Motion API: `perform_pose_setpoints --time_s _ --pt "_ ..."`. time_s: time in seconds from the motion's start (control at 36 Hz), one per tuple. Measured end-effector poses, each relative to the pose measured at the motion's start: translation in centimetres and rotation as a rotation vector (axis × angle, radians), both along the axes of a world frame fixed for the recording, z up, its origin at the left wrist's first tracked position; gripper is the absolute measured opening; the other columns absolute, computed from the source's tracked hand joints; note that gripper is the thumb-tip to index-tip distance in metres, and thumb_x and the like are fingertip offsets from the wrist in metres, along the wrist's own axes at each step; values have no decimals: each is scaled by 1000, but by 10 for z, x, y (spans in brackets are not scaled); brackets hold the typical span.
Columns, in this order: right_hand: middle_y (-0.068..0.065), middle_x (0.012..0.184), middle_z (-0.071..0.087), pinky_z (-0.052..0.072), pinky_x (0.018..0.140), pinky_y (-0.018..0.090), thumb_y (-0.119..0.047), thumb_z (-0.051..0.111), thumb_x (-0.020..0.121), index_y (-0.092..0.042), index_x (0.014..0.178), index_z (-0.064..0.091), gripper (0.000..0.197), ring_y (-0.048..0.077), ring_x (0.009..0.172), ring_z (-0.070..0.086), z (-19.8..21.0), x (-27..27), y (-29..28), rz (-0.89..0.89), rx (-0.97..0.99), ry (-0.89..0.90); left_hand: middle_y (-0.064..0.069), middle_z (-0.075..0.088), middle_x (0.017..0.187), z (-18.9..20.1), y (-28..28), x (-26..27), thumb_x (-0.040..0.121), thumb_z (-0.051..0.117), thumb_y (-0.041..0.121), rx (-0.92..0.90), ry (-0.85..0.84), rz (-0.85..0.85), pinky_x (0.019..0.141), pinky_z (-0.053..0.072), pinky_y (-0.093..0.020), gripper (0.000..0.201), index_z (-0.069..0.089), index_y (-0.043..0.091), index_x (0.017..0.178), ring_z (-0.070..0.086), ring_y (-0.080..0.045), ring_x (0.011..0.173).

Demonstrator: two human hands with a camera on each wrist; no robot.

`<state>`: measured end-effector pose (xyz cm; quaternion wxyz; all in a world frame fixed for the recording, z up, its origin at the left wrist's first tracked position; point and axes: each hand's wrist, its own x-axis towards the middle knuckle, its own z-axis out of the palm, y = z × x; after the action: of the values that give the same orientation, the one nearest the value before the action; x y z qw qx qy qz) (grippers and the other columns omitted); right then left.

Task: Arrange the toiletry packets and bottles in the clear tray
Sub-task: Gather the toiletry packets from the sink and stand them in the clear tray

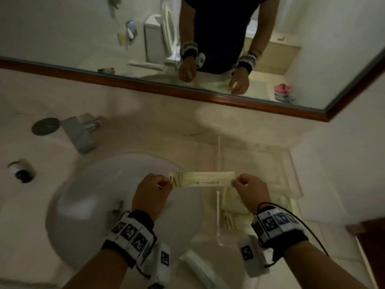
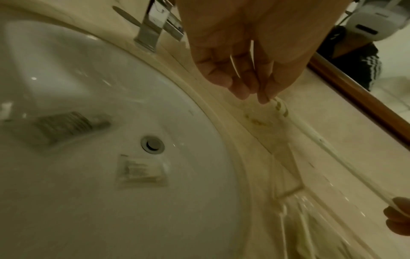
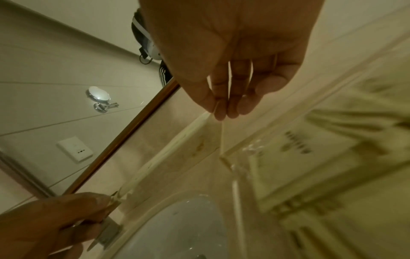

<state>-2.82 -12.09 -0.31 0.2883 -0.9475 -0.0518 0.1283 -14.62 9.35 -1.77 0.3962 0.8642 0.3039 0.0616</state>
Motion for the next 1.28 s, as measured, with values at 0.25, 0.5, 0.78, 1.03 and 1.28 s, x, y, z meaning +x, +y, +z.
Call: perform_pose_setpoints --time_s 0.25,0.5,0.78,1.03,1.28 --pt "5 74 63 36 67 23 -25 56 88 -8 79 67 22 19 71 55 -9 -19 -106 -138 0 -3 1 51 90 -6 -93 11 87 60 26 -32 57 -180 77 43 -26 10 64 18 83 60 -22 87" --pt "3 75 61 35 68 23 -26 55 90 -9 79 65 23 21 76 56 -23 -29 -159 -168 -80 -5 -3 58 95 -15 -140 17 86 56 31 80 129 -282 80 52 -36 17 65 20 77 60 -24 90" --pt "10 91 66 46 75 31 -25 48 93 -8 86 62 23 25 83 58 -48 -44 -168 -102 -110 128 -2 59 110 -33 -149 14 90 48 35 392 303 -429 83 48 -33 27 69 21 100 51 -23 104" --pt "9 107 64 45 82 30 -28 41 96 -14 100 63 26 26 99 59 -47 -44 -157 -57 -190 185 -1 56 112 -36 -143 21 90 46 36 520 382 -482 88 45 -34 26 66 22 100 50 -23 107" --pt "7 112 64 43 86 26 -21 48 92 -15 118 60 29 23 102 58 -47 -47 -160 -132 -107 208 -1 56 110 -38 -141 24 89 51 35 437 382 -465 88 46 -35 19 64 21 95 55 -22 101"
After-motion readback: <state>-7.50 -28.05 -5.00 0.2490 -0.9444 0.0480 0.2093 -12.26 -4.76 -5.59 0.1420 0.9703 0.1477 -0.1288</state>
